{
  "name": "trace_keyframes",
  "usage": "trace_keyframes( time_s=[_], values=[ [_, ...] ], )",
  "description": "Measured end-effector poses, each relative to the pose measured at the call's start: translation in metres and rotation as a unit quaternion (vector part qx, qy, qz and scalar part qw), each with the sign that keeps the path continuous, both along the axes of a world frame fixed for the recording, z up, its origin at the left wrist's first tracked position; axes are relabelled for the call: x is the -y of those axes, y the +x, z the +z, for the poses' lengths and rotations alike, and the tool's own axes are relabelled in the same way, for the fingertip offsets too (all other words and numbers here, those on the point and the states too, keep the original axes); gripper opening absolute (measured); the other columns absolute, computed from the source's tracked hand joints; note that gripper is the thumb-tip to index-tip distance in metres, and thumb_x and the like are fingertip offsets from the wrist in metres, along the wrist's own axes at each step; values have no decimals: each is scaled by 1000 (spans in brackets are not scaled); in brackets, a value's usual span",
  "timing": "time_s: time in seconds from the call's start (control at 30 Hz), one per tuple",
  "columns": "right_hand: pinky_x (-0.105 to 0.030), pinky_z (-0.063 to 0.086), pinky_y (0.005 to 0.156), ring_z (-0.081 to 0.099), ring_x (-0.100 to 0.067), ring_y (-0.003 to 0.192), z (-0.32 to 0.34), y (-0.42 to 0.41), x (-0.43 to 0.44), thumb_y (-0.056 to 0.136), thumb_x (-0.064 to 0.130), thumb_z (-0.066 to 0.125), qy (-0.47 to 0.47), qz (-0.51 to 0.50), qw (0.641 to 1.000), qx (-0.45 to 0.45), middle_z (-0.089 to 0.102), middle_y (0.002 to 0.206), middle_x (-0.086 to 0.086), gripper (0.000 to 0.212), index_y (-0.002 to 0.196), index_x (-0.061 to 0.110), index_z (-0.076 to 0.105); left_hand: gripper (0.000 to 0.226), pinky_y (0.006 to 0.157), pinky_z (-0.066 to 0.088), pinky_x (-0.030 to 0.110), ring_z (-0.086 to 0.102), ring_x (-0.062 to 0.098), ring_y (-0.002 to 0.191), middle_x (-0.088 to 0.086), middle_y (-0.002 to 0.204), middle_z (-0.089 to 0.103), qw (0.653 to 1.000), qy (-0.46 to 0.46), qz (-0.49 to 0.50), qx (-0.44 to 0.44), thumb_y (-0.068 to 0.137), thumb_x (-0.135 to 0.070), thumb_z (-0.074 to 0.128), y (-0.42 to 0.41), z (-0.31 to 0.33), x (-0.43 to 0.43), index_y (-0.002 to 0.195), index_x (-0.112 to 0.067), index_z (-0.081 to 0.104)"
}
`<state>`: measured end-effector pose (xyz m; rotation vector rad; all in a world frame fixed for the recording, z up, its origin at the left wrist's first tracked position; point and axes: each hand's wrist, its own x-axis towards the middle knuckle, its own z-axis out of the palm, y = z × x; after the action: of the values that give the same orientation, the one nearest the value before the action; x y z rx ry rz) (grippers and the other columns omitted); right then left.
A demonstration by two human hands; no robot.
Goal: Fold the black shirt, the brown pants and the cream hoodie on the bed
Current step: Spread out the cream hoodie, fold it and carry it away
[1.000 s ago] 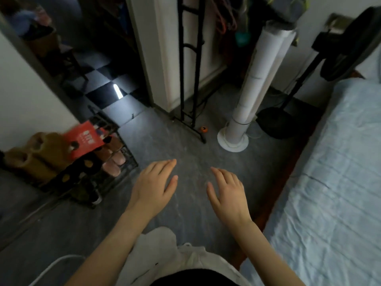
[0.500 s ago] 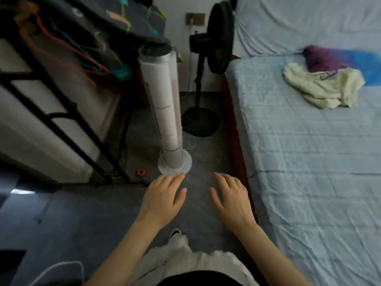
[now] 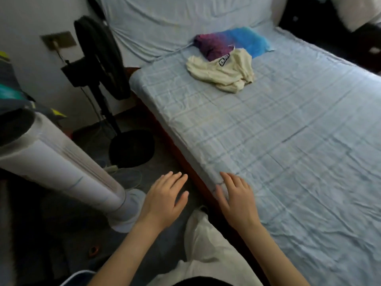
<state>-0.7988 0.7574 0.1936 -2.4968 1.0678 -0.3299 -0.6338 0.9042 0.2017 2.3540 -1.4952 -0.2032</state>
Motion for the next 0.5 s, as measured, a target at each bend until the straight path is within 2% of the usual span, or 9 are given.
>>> trace_keyframes(
  time_s=[0.17,0.3,0.43,0.5],
  values=[
    [-42,45,96,57,-27,117,-6,56,84,94,41,46,12,-31,999,-9,63,128,-5,49,133,15,59,51,113,35,41,47,25,133,5,139,56,1000,-6,0,-15,95,-38,41,59,2,87,137,-14,54],
    [-42,44,99,55,-25,120,16,100,152,96,42,43,4,-36,999,4,62,131,-3,50,135,15,58,54,108,40,37,52,20,127,3,133,60,999,-35,-10,-6,95,-42,35,108,30,162,134,-12,57],
    [-44,46,98,56,-27,120,27,137,209,98,35,51,-18,-59,998,11,62,130,-5,43,134,14,58,51,101,46,38,57,21,118,6,125,64,998,-60,-33,-4,94,-38,39,152,49,227,128,-7,61],
    [-43,46,96,57,-27,118,27,153,229,97,38,48,-22,-68,997,15,63,128,-5,46,133,13,59,49,98,47,38,59,23,114,6,122,65,997,-65,-40,-5,93,-36,40,173,49,253,126,-6,63]
  ],
)
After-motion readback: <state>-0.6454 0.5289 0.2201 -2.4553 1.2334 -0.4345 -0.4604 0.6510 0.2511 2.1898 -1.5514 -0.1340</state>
